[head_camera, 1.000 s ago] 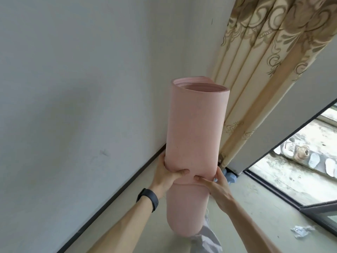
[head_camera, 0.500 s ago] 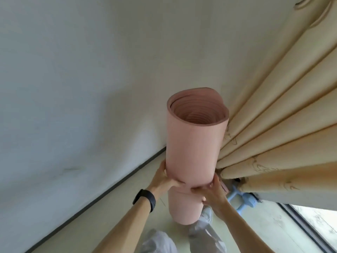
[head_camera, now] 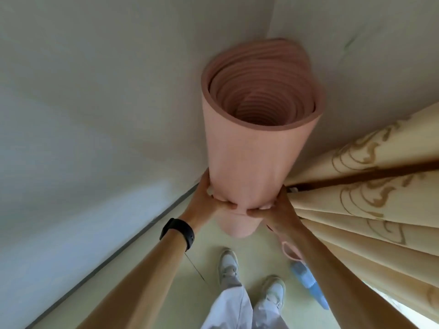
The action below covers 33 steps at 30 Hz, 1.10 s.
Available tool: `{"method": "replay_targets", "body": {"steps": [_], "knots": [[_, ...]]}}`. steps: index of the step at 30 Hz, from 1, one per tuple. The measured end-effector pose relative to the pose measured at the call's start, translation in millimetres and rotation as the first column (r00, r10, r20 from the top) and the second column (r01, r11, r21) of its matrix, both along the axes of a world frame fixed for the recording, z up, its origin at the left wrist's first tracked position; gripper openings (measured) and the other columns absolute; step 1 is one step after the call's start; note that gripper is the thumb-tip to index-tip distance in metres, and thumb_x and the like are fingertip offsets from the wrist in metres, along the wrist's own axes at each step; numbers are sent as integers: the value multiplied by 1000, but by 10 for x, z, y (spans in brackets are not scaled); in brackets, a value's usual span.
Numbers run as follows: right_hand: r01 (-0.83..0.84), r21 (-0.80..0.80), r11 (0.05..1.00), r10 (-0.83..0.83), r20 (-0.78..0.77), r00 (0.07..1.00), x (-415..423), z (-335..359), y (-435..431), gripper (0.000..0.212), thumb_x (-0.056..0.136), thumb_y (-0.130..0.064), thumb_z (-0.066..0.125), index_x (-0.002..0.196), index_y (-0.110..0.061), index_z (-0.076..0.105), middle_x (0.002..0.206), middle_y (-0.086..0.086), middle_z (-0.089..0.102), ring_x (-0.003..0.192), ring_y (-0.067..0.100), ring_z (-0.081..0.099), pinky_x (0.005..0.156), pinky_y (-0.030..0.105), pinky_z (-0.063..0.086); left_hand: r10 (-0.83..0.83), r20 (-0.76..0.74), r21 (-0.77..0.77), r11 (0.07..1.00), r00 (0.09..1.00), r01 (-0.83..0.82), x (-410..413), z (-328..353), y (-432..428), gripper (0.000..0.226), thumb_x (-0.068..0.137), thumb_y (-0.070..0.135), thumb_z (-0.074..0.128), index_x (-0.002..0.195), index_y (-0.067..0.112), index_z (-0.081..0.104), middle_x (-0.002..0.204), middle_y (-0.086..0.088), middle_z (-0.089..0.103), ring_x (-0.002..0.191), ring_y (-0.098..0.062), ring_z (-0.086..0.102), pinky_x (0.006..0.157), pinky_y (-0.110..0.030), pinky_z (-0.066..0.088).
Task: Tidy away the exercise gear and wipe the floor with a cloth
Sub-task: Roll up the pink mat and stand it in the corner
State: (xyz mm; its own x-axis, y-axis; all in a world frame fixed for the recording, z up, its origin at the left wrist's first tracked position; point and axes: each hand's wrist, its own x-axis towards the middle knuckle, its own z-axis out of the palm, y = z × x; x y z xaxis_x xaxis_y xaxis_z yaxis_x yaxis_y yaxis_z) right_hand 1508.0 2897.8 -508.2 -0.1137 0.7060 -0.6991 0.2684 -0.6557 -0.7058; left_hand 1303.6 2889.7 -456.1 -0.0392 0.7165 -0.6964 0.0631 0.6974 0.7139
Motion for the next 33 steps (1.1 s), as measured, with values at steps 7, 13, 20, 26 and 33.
{"method": "replay_targets", "body": {"steps": [7,13,20,26,33], "knots": [[91,77,993,-86,-65,994,-137,-277,357,94,84,-7,77,157,-31,22,152,-17,34,132,-3,34,103,24,31,25,48,-72,997,999,-22,-44,-388,335,105,76,8,76,147,56,16,149,17,43,130,-16,47,89,-48,49],[458,-193,868,-488,-162,858,-255,404,564,51,98,-66,37,142,-43,48,133,-23,54,134,19,46,105,63,33,281,98,-70,959,955,-275,-66,130,624,56,91,43,51,144,50,38,131,20,50,122,-29,55,95,-59,49],[242,122,963,-250,55,967,-282,954,1165,97,71,-87,52,153,-42,25,152,-8,45,134,22,49,93,45,51,89,-67,-61,994,994,-93,82,635,1115,70,83,81,45,144,62,18,153,3,40,124,-42,51,72,-53,58],[207,66,976,-213,100,972,-255,826,1218,71,90,-29,55,148,-50,19,130,0,56,109,30,61,82,56,59,250,-68,-31,967,966,-253,345,469,1181,54,93,44,51,143,50,31,131,-2,58,109,-29,60,82,-48,58],[196,167,966,-218,127,968,-228,889,1231,78,81,-22,61,149,-39,28,125,-6,61,110,24,62,92,52,56,275,-9,-17,961,961,-275,305,452,1236,41,92,42,62,124,53,40,121,-1,64,108,-26,64,86,-47,56]]}}
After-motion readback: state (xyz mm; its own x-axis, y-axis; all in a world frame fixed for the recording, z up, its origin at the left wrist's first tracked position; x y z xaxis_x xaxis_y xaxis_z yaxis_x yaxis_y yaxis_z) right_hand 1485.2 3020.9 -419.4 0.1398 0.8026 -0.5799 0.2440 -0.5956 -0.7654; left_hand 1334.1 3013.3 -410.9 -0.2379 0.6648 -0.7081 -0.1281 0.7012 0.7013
